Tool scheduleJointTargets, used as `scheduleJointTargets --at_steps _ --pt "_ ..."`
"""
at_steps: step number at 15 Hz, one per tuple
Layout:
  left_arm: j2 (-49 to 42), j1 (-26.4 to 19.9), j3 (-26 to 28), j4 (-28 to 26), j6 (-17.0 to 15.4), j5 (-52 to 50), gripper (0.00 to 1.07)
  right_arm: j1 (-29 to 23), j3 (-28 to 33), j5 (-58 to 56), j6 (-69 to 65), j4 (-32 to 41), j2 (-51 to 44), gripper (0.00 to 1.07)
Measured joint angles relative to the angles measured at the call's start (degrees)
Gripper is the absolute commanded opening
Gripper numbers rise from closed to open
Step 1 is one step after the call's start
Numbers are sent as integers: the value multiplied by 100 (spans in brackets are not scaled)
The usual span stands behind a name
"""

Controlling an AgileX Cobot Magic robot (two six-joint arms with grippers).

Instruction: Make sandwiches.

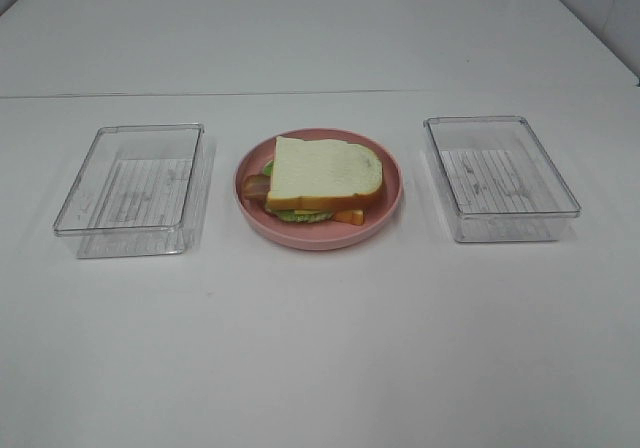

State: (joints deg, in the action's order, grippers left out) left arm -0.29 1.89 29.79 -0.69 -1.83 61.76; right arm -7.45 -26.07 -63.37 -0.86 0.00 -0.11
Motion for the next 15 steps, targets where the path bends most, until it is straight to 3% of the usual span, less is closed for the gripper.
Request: scheduleJointTargets --at_steps 15 --pt "0 0 0 0 0 0 90 0 0 0 0 0 0 73"
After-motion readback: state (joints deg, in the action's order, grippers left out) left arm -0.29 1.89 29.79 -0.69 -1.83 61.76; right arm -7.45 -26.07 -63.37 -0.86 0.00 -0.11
